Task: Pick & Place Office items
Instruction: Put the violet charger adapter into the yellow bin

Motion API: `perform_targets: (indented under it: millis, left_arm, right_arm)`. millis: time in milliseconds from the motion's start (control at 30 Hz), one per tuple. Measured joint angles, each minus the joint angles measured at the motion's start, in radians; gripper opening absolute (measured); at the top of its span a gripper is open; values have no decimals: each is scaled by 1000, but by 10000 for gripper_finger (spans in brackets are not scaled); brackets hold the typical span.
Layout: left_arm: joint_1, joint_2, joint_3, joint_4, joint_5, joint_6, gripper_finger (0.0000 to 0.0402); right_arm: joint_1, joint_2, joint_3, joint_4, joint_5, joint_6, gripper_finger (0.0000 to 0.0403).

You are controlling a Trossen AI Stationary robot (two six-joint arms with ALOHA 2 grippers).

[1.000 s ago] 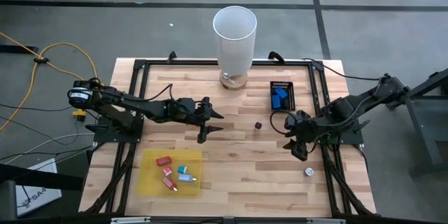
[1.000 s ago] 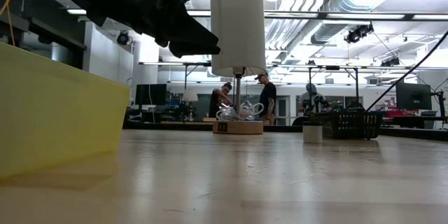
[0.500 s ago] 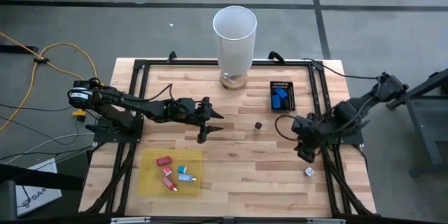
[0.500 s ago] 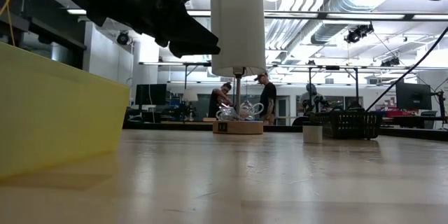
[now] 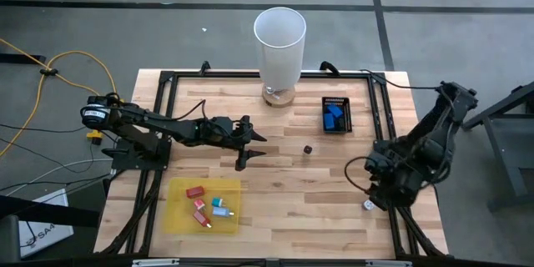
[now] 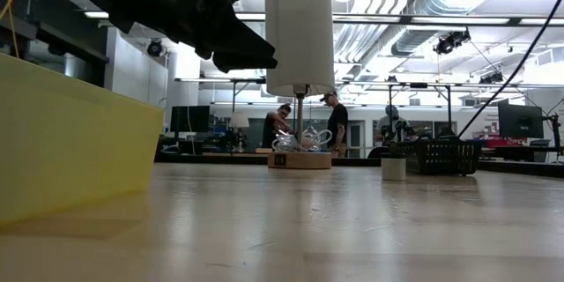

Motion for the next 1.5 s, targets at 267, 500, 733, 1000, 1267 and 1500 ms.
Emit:
perform_targets:
  millis: [267, 500, 733, 1000, 1267, 1500]
  left_arm:
    - [0, 0, 0, 0, 0, 0, 216]
    - [0, 0, 0, 0, 0, 0, 216]
    - [0, 0, 0, 0, 0, 0, 216]
    - [0, 0, 0, 0, 0, 0, 216]
    - [0, 0, 0, 0, 0, 0, 216]
    - [0, 0, 0, 0, 0, 0, 216]
  right_arm:
    - [142, 15, 0, -42, 5, 188, 222]
    - [219, 23, -1, -46, -23, 283, 222]
    - [256, 28, -1, -88, -57, 367, 222]
    - [255, 103, -1, -154, -75, 406, 222]
    - [255, 189, -1, -137, -74, 406, 222]
    - [255, 231, -3, -115, -70, 406, 222]
